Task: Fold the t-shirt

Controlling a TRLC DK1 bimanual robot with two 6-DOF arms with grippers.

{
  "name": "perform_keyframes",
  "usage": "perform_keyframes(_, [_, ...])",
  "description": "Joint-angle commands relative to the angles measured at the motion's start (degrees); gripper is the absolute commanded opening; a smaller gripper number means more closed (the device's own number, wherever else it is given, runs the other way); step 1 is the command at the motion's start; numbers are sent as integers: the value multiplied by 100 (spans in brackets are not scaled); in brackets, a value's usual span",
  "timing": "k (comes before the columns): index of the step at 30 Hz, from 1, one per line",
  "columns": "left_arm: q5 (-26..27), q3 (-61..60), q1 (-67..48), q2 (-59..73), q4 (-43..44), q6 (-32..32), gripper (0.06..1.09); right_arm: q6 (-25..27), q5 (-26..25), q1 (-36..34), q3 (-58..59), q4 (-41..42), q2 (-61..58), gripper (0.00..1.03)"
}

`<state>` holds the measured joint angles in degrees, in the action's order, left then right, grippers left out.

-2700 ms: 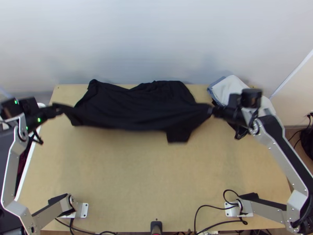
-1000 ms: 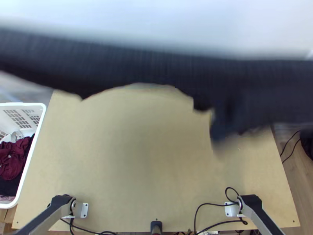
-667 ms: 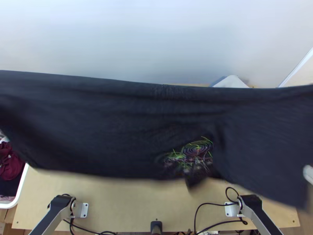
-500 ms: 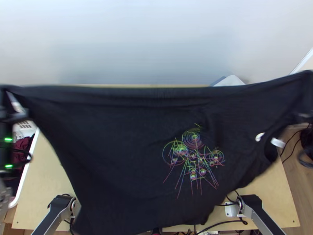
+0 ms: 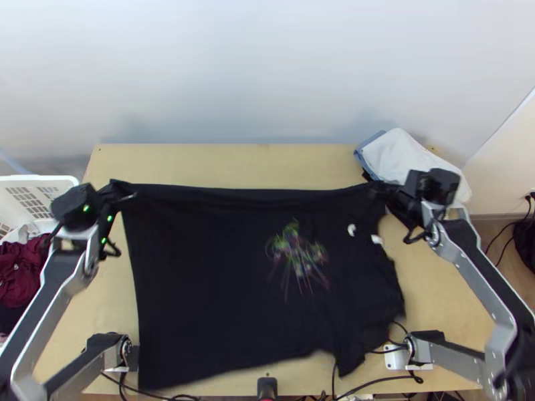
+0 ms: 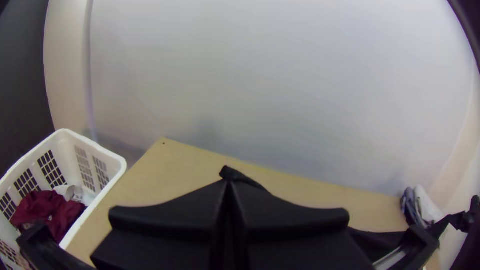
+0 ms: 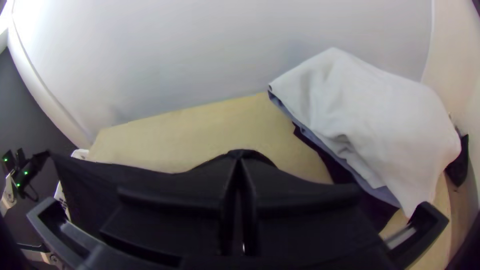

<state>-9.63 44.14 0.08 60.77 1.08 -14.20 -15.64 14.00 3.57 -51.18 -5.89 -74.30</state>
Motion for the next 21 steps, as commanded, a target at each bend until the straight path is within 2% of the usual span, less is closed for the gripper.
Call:
perform_keyframes(1, [40,315,89,787,516,-171,9,-115,15,-50,-191,369,-489,3])
perform_keyframes(8, [40,1343,98,2316,674,-198,9,-132,15,-129,-1263,281,-1675,3])
perform_keyframes(21, [31,3092,168,4144,560,-329,9,-273,-11,82,-3232,-263,-3371,3])
